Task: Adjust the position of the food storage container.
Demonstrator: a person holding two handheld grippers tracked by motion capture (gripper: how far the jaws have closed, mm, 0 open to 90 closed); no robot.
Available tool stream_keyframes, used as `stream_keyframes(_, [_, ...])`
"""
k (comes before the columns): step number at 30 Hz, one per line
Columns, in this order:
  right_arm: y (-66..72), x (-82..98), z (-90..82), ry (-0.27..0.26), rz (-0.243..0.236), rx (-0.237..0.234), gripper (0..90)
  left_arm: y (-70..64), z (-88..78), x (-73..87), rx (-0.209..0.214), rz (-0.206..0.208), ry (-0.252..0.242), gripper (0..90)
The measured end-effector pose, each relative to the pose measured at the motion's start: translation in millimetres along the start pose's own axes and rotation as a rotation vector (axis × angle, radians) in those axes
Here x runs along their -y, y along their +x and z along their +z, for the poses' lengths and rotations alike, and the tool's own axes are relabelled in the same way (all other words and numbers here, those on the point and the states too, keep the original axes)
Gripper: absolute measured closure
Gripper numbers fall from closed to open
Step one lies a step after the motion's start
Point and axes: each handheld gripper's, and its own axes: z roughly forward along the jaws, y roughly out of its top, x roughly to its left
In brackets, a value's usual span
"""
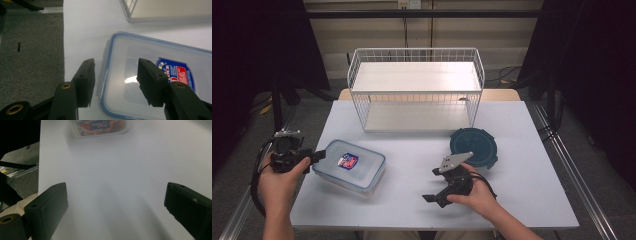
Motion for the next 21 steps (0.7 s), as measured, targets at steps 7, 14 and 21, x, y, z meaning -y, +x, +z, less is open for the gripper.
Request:
stream_keyframes(7, [-0.1,0.5,1.3,-0.003,-0.005,-0.004,4.7,7.8,7.5,3.9,0.068,-0.100,-0.057,63.1])
stream_keyframes(14, [-0.2,1.0,-0.2,-0.003,-0.002,0.000,4.6,11.5,7.1,5.6,0.006,-0.121,-0.098,82.2])
stream_keyframes(21, [-0.1,0.7,0.1,-0.005,-0.002,-0.004,4.7,17.5,18.6,12.2,-0.019,-0.126,-0.022,88.3])
